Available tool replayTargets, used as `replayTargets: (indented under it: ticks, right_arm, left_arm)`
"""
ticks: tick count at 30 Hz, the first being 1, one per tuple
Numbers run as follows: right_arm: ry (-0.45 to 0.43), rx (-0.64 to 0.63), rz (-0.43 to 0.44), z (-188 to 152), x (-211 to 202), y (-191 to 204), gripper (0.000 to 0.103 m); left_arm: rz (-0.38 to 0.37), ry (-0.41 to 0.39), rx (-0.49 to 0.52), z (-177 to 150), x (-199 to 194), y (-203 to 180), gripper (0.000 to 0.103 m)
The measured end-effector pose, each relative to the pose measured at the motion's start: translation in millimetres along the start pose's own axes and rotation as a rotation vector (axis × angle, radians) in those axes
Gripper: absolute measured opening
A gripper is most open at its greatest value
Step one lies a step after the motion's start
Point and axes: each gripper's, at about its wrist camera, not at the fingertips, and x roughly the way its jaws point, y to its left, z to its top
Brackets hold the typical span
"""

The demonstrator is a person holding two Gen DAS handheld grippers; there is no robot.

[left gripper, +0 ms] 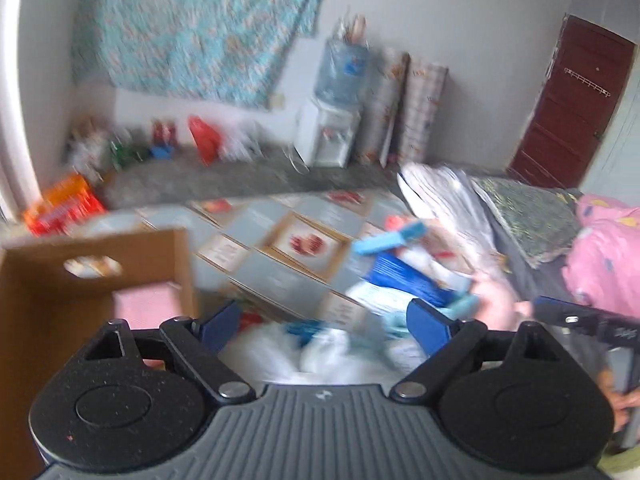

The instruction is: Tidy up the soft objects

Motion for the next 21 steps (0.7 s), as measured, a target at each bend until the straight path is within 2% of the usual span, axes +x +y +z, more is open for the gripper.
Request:
replayTargets:
  ticks: [5,9,11,13,18,21]
  right_arm:
    - [0.093,-0.048,-0.046,9,50,-17,0.073]
    - [0.160,-0.084,-0.067,15,94,-28,0.060]
    - [0.189,-0.117,-0.072,19,114,-31,0.058]
    - [0.215,-0.143,-0.085,23,133,-34,0.058]
    - [0.292,-0.196,-0.116,25,173,-42,0.059]
    - [0.328,-0.233,-0.124,22,188,-44,0.061]
  left_arm:
    - [-0.004,0.134,-0.066,8,72,-34,0.087]
    - [-0.030,0.250,-0.174,8,127,-40,0.073]
    - [-0.040,0.288,-0.214,8,150,-41,0.069]
    - [-0.037,0.305,-0.236,10,170,-43,0.065]
    - [-0.064,0.329,-0.287,17,208,-43,0.064]
    - [-0.075,0.334,-0.295,20,223,-44,0.069]
